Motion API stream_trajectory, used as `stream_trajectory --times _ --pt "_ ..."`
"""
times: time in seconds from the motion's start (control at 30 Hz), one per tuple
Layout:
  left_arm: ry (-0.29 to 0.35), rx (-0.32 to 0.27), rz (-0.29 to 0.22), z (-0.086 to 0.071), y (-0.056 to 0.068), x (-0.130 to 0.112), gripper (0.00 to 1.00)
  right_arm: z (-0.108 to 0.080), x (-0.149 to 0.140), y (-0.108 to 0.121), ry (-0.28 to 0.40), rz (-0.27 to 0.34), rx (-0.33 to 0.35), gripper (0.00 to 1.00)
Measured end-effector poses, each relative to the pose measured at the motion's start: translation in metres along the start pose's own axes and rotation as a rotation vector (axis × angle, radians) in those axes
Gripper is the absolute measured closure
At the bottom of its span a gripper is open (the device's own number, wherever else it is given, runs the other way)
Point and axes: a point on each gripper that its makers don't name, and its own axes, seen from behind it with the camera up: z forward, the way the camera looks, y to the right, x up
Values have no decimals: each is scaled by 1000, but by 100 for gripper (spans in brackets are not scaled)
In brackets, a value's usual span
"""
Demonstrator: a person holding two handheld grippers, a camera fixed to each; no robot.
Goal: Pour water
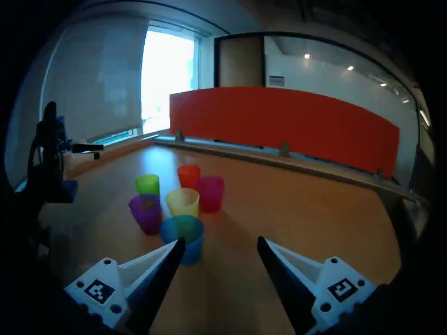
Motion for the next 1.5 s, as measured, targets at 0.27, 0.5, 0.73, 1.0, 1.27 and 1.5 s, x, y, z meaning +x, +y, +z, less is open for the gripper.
stream_trajectory --times 0.27,0.5,0.73,1.0,1.27,1.5 --pt "81 108 28 -9 -8 9 1 0 18 11 109 21 -106 0" --pt "133 171 36 -14 -8 18 1 -7 41 36 209 53 -226 0" --pt "178 242 5 -16 -14 23 1 -22 59 66 304 68 -371 0" --pt "234 293 -64 -21 -20 35 1 -36 78 93 394 92 -499 0" --pt "235 297 -88 -16 -19 30 1 -37 82 94 429 117 -519 0" --pt "247 301 -122 -14 -20 27 1 -37 81 94 421 97 -540 0"
